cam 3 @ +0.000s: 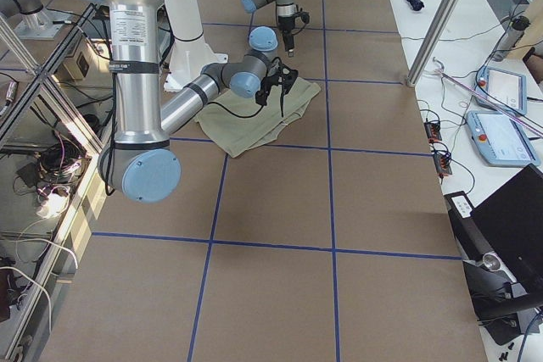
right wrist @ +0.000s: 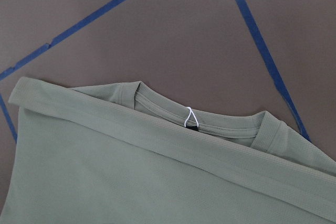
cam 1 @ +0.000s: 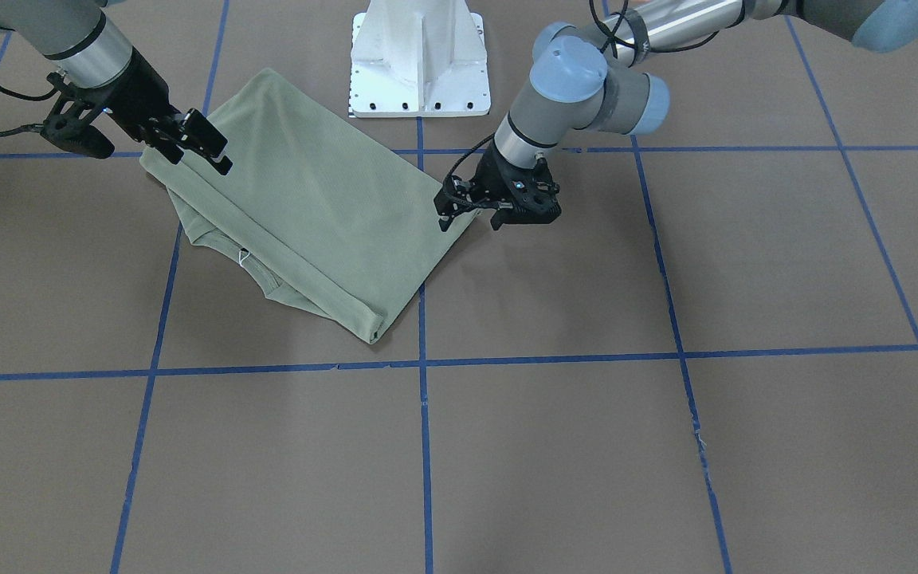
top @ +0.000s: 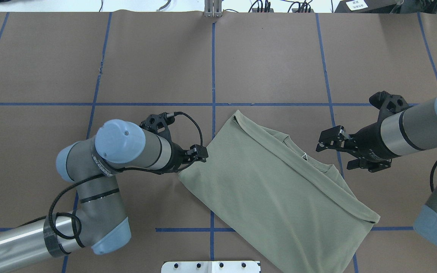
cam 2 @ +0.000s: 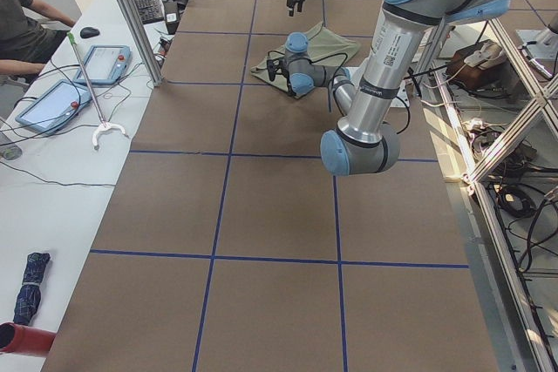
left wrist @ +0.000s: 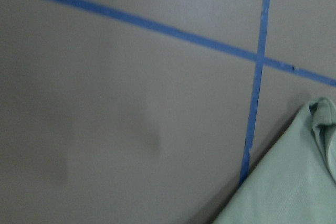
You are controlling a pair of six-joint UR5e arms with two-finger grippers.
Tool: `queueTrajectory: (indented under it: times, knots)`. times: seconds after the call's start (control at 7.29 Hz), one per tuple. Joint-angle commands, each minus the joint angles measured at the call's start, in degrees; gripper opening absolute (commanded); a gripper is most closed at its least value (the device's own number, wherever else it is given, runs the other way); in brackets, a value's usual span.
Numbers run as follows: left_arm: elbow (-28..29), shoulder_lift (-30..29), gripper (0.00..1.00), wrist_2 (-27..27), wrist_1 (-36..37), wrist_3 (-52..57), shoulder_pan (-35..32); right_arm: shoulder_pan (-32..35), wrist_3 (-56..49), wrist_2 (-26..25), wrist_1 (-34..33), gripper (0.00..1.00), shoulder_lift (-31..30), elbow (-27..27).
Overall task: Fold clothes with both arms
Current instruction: 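Release the shirt with the right gripper while the left gripper reaches its nearest corner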
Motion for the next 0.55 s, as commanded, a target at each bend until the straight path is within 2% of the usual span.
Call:
queueTrajectory:
  times: [0.0,0.41]
  knots:
    - [-0.55,0.61,0.96,1.49,0.15,-3.46,2.11,0.2,0.07,0.03,0.01,1.0,0.19,-0.16]
    - [-0.46,1.05,0.93,1.49,1.47,-3.02,0.89,0.28,0.07,-0.23,0.01,1.0,0.89,-0.34]
